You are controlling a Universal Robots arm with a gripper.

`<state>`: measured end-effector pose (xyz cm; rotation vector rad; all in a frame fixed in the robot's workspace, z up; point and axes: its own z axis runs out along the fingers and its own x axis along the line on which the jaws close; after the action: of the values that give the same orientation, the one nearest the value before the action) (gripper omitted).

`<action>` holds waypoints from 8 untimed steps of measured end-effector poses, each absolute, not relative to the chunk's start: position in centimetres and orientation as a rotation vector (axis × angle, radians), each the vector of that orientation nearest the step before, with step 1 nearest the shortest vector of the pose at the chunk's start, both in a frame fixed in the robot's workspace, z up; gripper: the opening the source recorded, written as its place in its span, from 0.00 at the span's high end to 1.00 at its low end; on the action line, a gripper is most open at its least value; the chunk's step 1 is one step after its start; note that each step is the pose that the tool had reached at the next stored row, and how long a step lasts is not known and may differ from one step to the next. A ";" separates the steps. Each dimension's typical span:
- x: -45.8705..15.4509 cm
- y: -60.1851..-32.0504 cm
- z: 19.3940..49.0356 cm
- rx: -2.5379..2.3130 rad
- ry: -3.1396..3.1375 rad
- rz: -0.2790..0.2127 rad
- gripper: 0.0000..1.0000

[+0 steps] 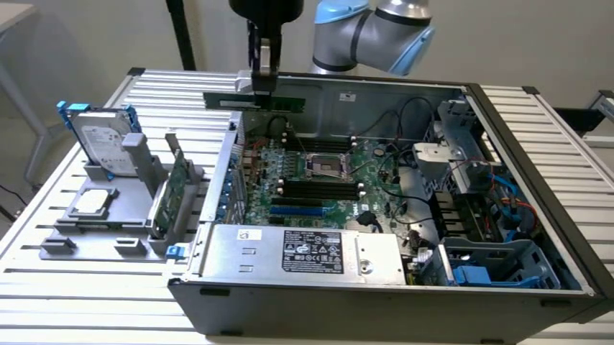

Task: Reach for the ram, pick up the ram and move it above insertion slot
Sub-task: 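Pick up the ram and move it above insertion slot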

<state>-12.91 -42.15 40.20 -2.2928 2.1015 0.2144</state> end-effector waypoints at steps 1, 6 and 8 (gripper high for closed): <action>-12.5 -42.0 40.2 -2.292 2.101 0.215 0.87; -10.4 -41.5 40.1 -2.291 2.100 0.217 0.87; -9.5 -41.3 40.0 -2.291 2.100 0.218 0.87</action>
<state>-9.49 -41.30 40.03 -2.2914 2.1000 0.2178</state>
